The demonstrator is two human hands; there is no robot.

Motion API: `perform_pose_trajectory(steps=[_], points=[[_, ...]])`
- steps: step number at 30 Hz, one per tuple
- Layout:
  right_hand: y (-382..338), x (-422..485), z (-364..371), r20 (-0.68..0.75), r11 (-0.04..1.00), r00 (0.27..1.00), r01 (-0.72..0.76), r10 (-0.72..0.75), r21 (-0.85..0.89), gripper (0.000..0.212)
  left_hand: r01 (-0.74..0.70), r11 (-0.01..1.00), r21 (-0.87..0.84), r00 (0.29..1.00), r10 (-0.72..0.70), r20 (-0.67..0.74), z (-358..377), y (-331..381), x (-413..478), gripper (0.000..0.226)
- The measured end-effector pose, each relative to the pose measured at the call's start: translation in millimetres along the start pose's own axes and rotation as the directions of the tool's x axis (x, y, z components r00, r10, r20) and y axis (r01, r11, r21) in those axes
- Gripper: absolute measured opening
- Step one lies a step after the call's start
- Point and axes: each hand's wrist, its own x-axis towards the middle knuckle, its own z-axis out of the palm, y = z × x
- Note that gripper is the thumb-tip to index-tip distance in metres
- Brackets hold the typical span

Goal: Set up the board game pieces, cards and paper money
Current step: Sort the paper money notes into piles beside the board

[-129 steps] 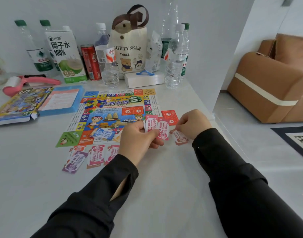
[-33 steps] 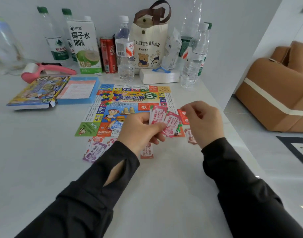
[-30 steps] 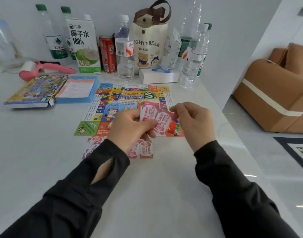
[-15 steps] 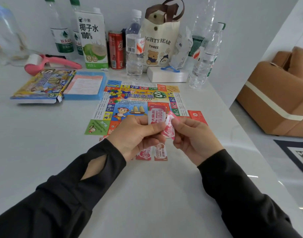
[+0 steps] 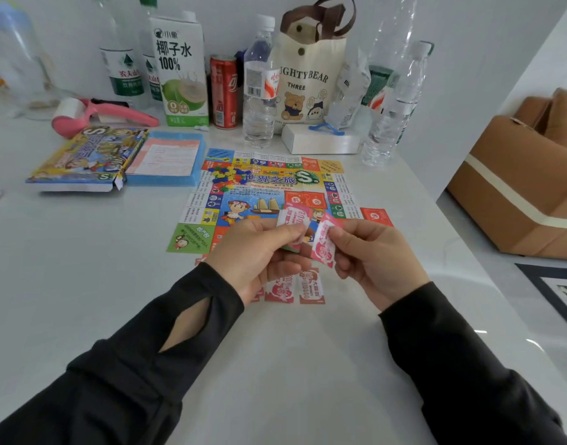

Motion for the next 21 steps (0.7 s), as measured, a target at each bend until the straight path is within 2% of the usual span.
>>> perform_pose_trajectory(steps=[4,9,16,21], points=[[-0.9,-0.7,-4.8,-0.014,0.998,1.000,0.004,-0.005,-0.067,0.020,0.020,0.998,0.064,1.000,-0.020,0.011,0.8,-1.0,-0.5,0.017],[0.6,-0.5,-5.1,-0.032,0.989,0.999,0.021,-0.026,-0.144,0.017,-0.036,0.975,0.218,0.996,0.016,0.092,2.4,-4.4,-0.8,0.018],[0.6,-1.2,-5.4,-0.058,0.965,0.994,0.077,-0.094,-0.249,0.016,0.057,0.994,0.092,0.986,-0.070,0.148,5.5,-3.1,-4.8,0.014],[-0.9,-3.1,-7.1,-0.037,0.994,0.999,-0.011,0.007,-0.111,0.013,0.072,0.996,0.049,0.985,-0.078,0.152,5.8,-4.3,-4.2,0.014]])
